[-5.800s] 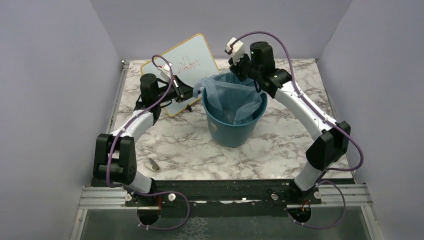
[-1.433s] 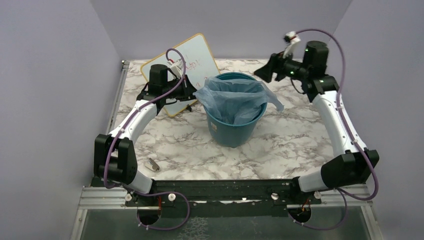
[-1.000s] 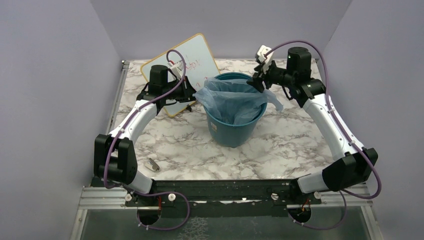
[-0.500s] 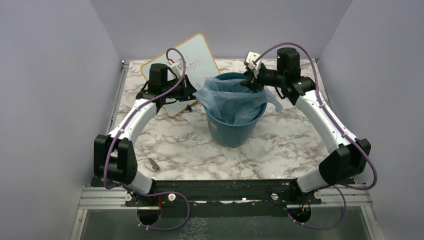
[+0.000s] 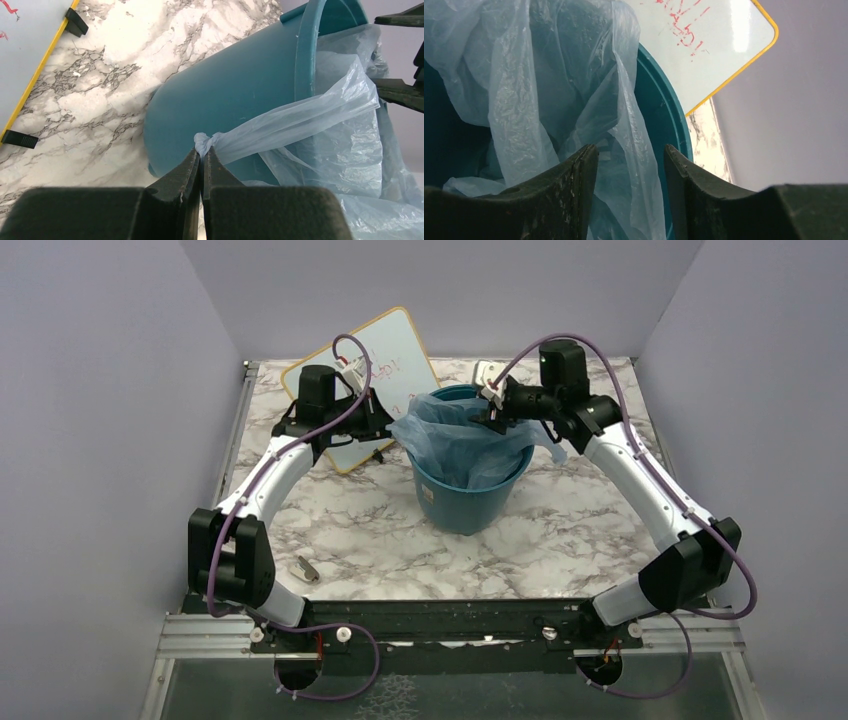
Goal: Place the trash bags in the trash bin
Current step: Place the trash bag in the trash bin.
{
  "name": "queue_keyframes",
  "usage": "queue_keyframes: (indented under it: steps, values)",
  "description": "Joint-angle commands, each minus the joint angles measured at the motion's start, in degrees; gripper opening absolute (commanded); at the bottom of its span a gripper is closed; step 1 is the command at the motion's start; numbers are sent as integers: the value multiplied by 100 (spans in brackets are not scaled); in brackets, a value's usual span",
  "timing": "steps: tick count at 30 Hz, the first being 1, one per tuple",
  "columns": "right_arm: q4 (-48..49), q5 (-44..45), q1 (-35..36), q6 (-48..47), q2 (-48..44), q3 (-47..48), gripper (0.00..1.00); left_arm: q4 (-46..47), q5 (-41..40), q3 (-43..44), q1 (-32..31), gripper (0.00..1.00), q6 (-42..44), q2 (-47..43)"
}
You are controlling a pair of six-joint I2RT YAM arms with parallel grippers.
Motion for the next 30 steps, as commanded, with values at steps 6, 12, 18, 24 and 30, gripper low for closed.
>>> queue_keyframes:
  steps: [6, 12, 18, 24, 30]
  values:
    - [1620, 684, 58, 692, -206, -463, 30, 47, 20, 226, -10, 7, 103, 77]
    - [1333, 1440, 50, 1705, 247, 224, 0, 19, -5, 289, -3, 7, 133, 119]
    - [862, 1910, 11, 2302, 637, 637, 1, -111, -65, 368, -3, 7, 253, 185]
    - [183, 2010, -272, 2884, 1142, 982, 1, -178, -132, 340, -4, 4, 368, 232]
    - [35, 1784, -489, 3026, 1095, 623, 5, -154, -165, 72, -3, 0, 411, 277]
